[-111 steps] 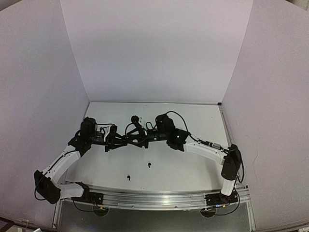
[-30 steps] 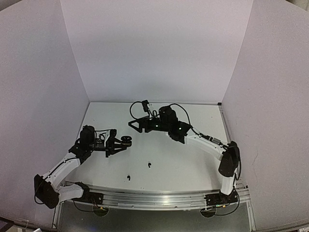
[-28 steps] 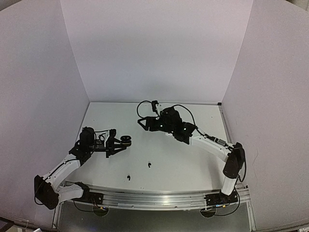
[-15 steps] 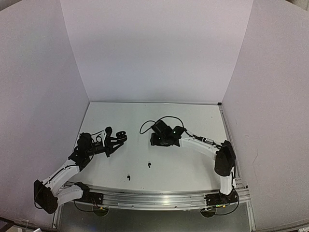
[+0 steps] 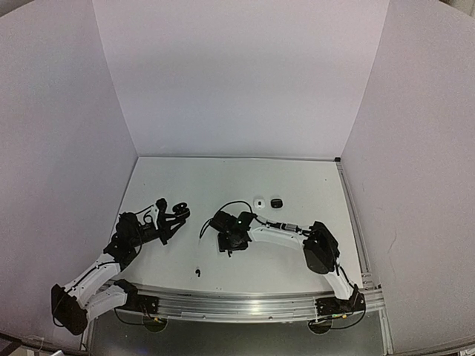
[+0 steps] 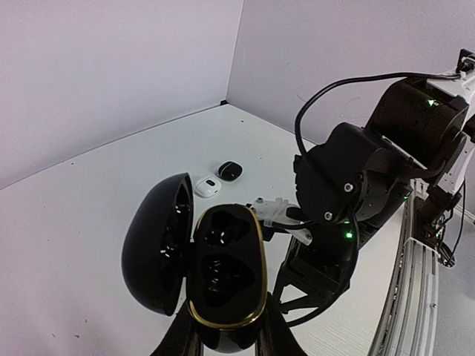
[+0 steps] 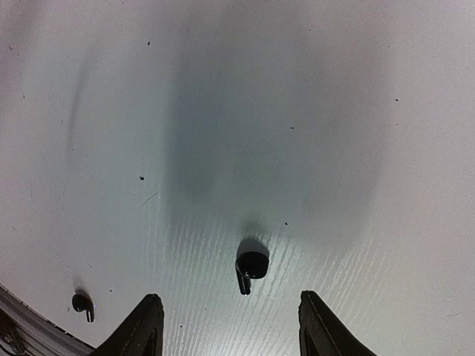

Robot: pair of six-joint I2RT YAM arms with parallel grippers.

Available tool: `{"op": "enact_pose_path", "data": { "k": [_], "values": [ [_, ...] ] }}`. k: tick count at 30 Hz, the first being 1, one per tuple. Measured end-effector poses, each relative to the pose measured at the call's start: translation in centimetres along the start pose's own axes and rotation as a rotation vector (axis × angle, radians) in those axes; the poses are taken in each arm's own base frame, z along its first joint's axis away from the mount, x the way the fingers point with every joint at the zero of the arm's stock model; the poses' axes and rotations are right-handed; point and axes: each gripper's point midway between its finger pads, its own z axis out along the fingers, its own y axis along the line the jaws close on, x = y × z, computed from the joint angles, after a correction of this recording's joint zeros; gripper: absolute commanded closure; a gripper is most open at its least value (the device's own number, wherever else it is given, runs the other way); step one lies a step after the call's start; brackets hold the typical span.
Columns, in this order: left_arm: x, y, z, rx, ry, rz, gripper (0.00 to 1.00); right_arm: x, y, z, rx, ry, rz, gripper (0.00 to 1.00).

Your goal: Insert the wireless bluetooth earbuds into the charging case

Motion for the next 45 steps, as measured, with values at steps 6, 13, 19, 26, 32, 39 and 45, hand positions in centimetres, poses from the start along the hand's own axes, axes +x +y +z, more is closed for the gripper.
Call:
{"op": "enact_pose_path", "data": {
  "k": [6, 13, 19, 26, 32, 39, 45],
  "values": [
    [0.1, -0.4, -0.3, 0.005, -0.01, -0.003, 1.0, 0.0, 0.6, 1.9, 0.008, 0.026, -0.001, 0.52],
    [-0.3, -0.7, -0.4, 0.01, -0.024, 0.006, 1.0, 1.1, -0.6, 3.7, 0.063, 0.074, -0.006, 0.59],
    [-0.3, -0.7, -0.4, 0.01, -0.024, 0.006, 1.0, 1.6, -0.9, 4.4, 0.08, 0.094, -0.011, 0.68],
    [-0.3, -0.7, -0.4, 0.01, -0.024, 0.006, 1.0, 1.8, -0.9, 4.5, 0.082, 0.104, -0.01, 0.8],
    [-0.3, -0.7, -0.4, 0.01, -0.024, 0.006, 1.0, 1.9, -1.0, 4.5, 0.086, 0.109, -0.015, 0.85],
    [-0.3, -0.7, -0.4, 0.01, -0.024, 0.006, 1.0, 1.9, -1.1, 4.5, 0.087, 0.111, -0.019, 0.98],
    [-0.3, -0.7, -0.4, 0.01, -0.024, 0.006, 1.0, 1.8, -1.0, 4.4, 0.084, 0.11, -0.02, 1.0]
  ]
}}
